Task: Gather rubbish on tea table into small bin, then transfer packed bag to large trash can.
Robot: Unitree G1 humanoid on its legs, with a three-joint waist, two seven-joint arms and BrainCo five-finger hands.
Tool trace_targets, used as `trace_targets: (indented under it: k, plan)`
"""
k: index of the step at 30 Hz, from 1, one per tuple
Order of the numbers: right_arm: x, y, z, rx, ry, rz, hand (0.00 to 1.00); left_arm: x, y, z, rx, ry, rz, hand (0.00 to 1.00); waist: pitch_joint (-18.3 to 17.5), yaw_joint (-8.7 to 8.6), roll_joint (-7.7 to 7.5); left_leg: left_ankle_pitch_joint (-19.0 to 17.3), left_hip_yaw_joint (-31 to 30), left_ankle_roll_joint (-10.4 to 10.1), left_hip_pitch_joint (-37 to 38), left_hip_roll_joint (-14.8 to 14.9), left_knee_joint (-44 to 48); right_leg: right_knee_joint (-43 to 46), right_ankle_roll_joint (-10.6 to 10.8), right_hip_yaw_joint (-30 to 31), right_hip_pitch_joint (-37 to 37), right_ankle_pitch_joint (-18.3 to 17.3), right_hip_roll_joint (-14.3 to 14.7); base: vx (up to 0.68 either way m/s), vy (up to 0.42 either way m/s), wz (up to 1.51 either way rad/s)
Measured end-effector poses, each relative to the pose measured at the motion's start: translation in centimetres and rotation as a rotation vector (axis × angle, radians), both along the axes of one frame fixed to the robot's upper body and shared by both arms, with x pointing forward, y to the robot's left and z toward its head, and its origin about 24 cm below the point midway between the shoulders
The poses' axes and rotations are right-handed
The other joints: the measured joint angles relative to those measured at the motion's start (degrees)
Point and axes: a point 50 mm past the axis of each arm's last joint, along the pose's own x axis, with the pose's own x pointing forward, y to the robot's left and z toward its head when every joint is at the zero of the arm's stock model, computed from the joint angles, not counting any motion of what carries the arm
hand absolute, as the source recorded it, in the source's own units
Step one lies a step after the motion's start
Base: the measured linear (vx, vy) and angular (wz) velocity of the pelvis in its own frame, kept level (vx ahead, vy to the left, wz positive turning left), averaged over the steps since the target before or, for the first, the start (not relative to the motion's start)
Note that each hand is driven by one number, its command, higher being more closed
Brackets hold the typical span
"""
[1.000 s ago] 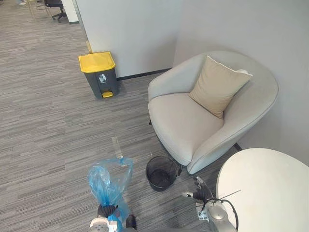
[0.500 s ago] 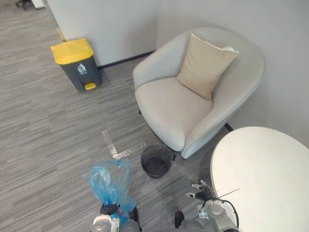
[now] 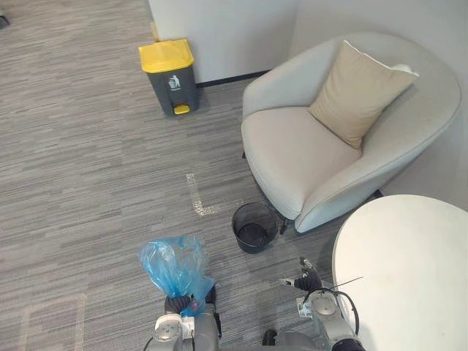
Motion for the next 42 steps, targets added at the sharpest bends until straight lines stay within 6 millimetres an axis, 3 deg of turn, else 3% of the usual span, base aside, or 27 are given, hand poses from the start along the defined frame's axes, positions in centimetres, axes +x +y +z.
trace_targets:
  k: [1, 3, 4, 6, 10, 13, 15, 17, 18, 19, 20, 21, 22, 23, 26, 28, 30, 32, 33, 34, 35, 37, 38, 39, 40, 41, 42]
  plan:
    - [-0.2, -0.4, 0.0, -0.002, 0.0, -0.018, 0.0, 0.1, -0.2, 0.0, 0.0, -0.001, -0.013, 1.0, -0.01, -1.14, 0.03, -4.19, 1.55, 1.32, -0.34, 0.57, 9.19, -0.02, 0.37, -2.28, 0.23, 0.22, -1.26, -0.09, 0.077, 0.92]
    - [-0.4, -0.6, -0.1, -0.005, 0.005, -0.027, 0.0, 0.3, -0.5, 0.0, -0.001, 0.002, -0.031, 1.0, -0.56, -1.79, 1.03, -10.99, 5.17, 0.9, 1.81, 2.48, 12.37, -0.03, 1.65, -4.63, 0.39, 0.97, -2.33, -0.01, 0.14, 0.78]
    - [-0.5, -0.6, -0.2, 0.002, 0.007, -0.032, 0.0, 0.3, -0.5, 0.0, -0.001, 0.001, -0.033, 1.0, -0.65, -1.81, 1.26, -11.45, 6.23, 0.65, 2.22, 2.59, 11.11, -0.18, 2.12, -5.18, 0.39, 1.21, -2.37, 0.0, 0.191, 0.55]
    - [-0.7, 0.2, -0.5, 0.039, 0.022, -0.042, 0.0, 0.2, 0.3, -0.3, 0.028, 0.027, -0.046, 1.0, -0.87, -1.72, -0.36, -9.28, 6.68, 1.58, 4.57, -1.65, 3.13, -4.48, 4.73, -5.64, 1.65, 3.31, -3.08, -0.02, 0.183, 0.53]
    - [-0.5, 0.3, -1.1, 0.039, 0.059, -0.034, 0.0, -0.8, 1.1, -0.8, 0.069, 0.072, -0.078, 1.0, -0.99, -1.74, -0.69, -6.87, 6.24, 3.25, 7.28, -5.35, -2.43, -8.48, 6.0, -5.54, 3.63, 5.43, -4.65, -0.03, 0.131, 0.18]
    - [-0.2, 0.6, -1.2, 0.041, 0.07, -0.026, 0.0, -1.3, 1.9, -1.0, 0.092, 0.096, -0.078, 1.0, -0.98, -1.72, -0.91, -6.72, 5.74, 3.77, 7.27, -6.28, -2.99, -8.94, 5.97, -5.36, 3.67, 5.63, -5.02, -0.05, 0.088, 0.08]
    - [-0.3, 0.6, -1.3, 0.039, 0.077, -0.026, 0.0, -1.6, 2.1, -1.0, 0.094, 0.103, -0.074, 1.0, -0.79, -1.68, -1.21, -8.69, 5.87, 4.32, 6.7, -7.2, -1.66, -6.61, 7.52, -5.13, 2.78, 3.82, -6.41, 0.0, 0.095, 0.06]
    - [-1.1, 0.4, -2.0, 0.035, 0.121, -0.029, 0.0, -2.0, 2.6, -1.1, 0.098, 0.11, -0.052, 1.0, -0.44, -1.92, -2.53, -12.74, 5.62, 5.31, 6.23, -8.68, 3.29, -0.31, 9.87, -5.04, 2.54, 0.08, -9.81, 0.08, 0.119, 0.25]
    - [-1.3, -0.2, -2.0, 0.02, 0.131, -0.033, 0.0, -2.1, 2.7, -1.1, 0.1, 0.11, -0.051, 1.0, -0.64, -2.18, -2.45, -14.53, 4.14, 5.47, 5.53, -9.26, 4.81, 4.34, 9.66, -4.82, 2.29, 0.33, -11.04, 0.12, 0.144, 0.59]
    - [-1.4, -0.2, -2.1, 0.017, 0.135, -0.034, 0.0, -2.0, 2.5, -1.1, 0.097, 0.11, -0.054, 1.0, -0.43, -3.04, -1.82, -15.94, 2.18, 6.28, 5.65, -9.87, 6.26, 14.81, 7.07, -0.85, -1.93, 2.15, -12.45, 0.12, 0.133, 0.57]
    - [-1.4, -0.3, -2.1, 0.017, 0.136, -0.034, 0.0, -2.0, 2.5, -1.1, 0.097, 0.109, -0.055, 1.0, -0.44, -3.38, -1.72, -16.08, 1.58, 6.49, 5.94, -9.98, 6.32, 17.87, 5.79, 0.69, -3.43, 3.45, -12.42, 0.11, 0.148, 0.64]
    - [-1.5, -0.4, -2.1, 0.014, 0.138, -0.036, 0.0, -1.9, 2.6, -1.0, 0.1, 0.103, -0.056, 1.0, -0.19, -3.97, -1.62, -16.35, 0.5, 6.88, 6.4, -9.95, 6.39, 23.2, 4.93, 3.86, -6.83, 4.42, -11.94, 0.15, 0.124, 0.5]
    - [-1.8, -0.1, -2.3, 0.024, 0.144, -0.037, 0.0, -1.8, 2.7, -1.0, 0.102, 0.102, -0.055, 1.0, 0.27, -4.22, -1.58, -16.98, -1.07, 7.15, 7.18, -9.86, 6.51, 27.14, 5.16, 7.55, -9.17, 3.19, -9.72, 0.21, 0.086, 0.74]
    - [-2.3, 0.4, -2.5, 0.038, 0.157, -0.039, 0.0, -1.8, 2.9, -0.9, 0.108, 0.103, -0.053, 1.0, 0.17, -4.19, -2.16, -17.77, -2.86, 7.18, 8.05, -10.0, 6.41, 27.74, 5.73, 9.25, -11.58, 0.12, -6.45, 0.28, 0.054, 0.77]
    - [-2.6, 0.3, -2.7, 0.039, 0.164, -0.047, 0.0, -1.8, 2.8, -0.9, 0.105, 0.104, -0.054, 1.0, 0.16, -4.09, -2.9, -19.68, -5.03, 7.04, 10.94, -11.24, 5.61, 21.78, 5.43, 8.02, -15.5, -0.9, -2.18, 0.29, 0.028, 0.46]
    - [-3.0, -0.1, -2.9, 0.042, 0.18, -0.069, 0.0, -1.4, 2.4, -0.9, 0.096, 0.101, -0.056, 1.0, 0.2, -4.36, -2.78, -20.37, -6.05, 6.12, 13.33, -12.14, 4.02, 14.02, 4.59, 5.98, -17.19, 0.83, -0.24, 0.38, 0.023, 0.42]
    - [-3.9, -0.3, -3.5, 0.041, 0.225, -0.082, 0.0, -0.8, 2.5, -0.7, 0.1, 0.089, -0.06, 1.0, 0.1, -4.62, -2.93, -20.61, -8.61, 5.85, 16.88, -13.45, 1.55, 3.31, 1.86, 4.97, -17.42, 6.77, 2.02, 0.53, -0.037, 0.64]
    - [-4.2, -0.7, -3.6, 0.047, 0.23, -0.109, 0.0, -0.5, 2.4, -0.6, 0.098, 0.082, -0.062, 1.0, -0.34, -5.08, -3.3, -21.23, -10.35, 4.87, 18.87, -13.69, 0.64, 1.54, -0.35, 4.37, -16.95, 10.66, 2.25, 0.45, -0.079, 0.73]
    - [-4.3, -1.1, -3.6, 0.045, 0.23, -0.128, 0.0, -0.5, 2.2, -0.7, 0.094, 0.084, -0.063, 1.0, -0.2, -5.44, -2.15, -21.73, -12.57, 4.0, 19.94, -12.76, 0.83, 0.95, -3.05, 2.58, -15.16, 11.96, 2.67, 0.71, -0.142, 0.69]
    - [-4.2, -1.5, -3.5, 0.045, 0.225, -0.143, 0.0, -0.4, 2.1, -0.7, 0.09, 0.081, -0.063, 1.0, -0.69, -5.21, -1.06, -21.3, -12.84, 3.19, 20.03, -11.18, 2.2, 0.18, -4.4, 0.24, -13.07, 11.0, 3.4, 0.6, -0.119, 0.62]
    - [-3.9, -1.5, -3.4, 0.046, 0.217, -0.145, 0.0, -0.3, 2.1, -0.7, 0.089, 0.081, -0.063, 1.0, -0.6, -5.25, -0.88, -20.97, -12.64, 2.63, 20.17, -10.75, 3.34, 0.04, -4.94, -0.37, -12.02, 10.49, 3.59, 0.69, -0.145, 0.4]
    - [-3.4, -1.3, -3.0, 0.046, 0.189, -0.133, 0.0, -0.5, 1.6, -0.7, 0.073, 0.079, -0.053, 1.0, -0.5, -5.45, -0.24, -18.45, -9.39, -1.31, 18.95, -8.64, 15.84, -2.4, -4.62, -1.37, -5.15, 9.64, 5.4, 0.55, -0.105, 0.17]
    - [-3.1, -0.6, -2.7, 0.053, 0.167, -0.109, 0.0, -1.1, 1.3, -0.9, 0.056, 0.088, -0.035, 1.0, -0.56, -4.63, -0.12, -16.53, -5.97, -0.92, 14.96, -5.51, 28.71, -5.21, -5.23, -0.16, -0.25, 9.06, 6.27, 0.39, -0.014, -0.12]
    - [-2.9, -0.4, -2.6, 0.057, 0.157, -0.105, 0.0, -1.2, 1.3, -0.9, 0.054, 0.084, -0.033, 1.0, -0.63, -4.21, -0.29, -17.44, -4.03, 0.23, 13.31, -4.33, 32.93, -5.87, -5.4, 1.03, 0.99, 8.38, 6.47, 0.52, 0.037, -0.35]
    - [-2.0, 0.0, -2.1, 0.07, 0.12, -0.104, 0.0, -0.8, 0.9, -0.6, 0.043, 0.065, -0.033, 1.0, -0.7, -3.84, -0.74, -20.46, -0.66, 2.64, 7.9, -1.44, 39.99, -7.62, -4.38, 3.58, 4.22, 6.64, 6.46, 0.4, 0.068, -0.42]
    - [-1.7, 0.0, -1.9, 0.071, 0.113, -0.104, 0.0, -0.7, 0.7, -0.6, 0.036, 0.061, -0.034, 1.0, -0.72, -3.56, -0.72, -21.13, -0.17, 2.8, 6.03, -0.53, 39.94, -7.98, -4.28, 4.52, 4.75, 6.57, 6.44, 0.74, 0.319, -1.46]
    - [-1.5, 0.6, -1.9, 0.089, 0.111, -0.121, 0.0, -0.3, -0.1, -0.4, -0.002, 0.039, 0.004, 1.0, -0.38, -1.11, -0.27, -20.31, -3.55, -0.29, -0.04, 1.18, 21.53, -7.46, 0.11, 10.45, 8.09, 3.79, 3.38, 0.6, 0.414, -1.45]
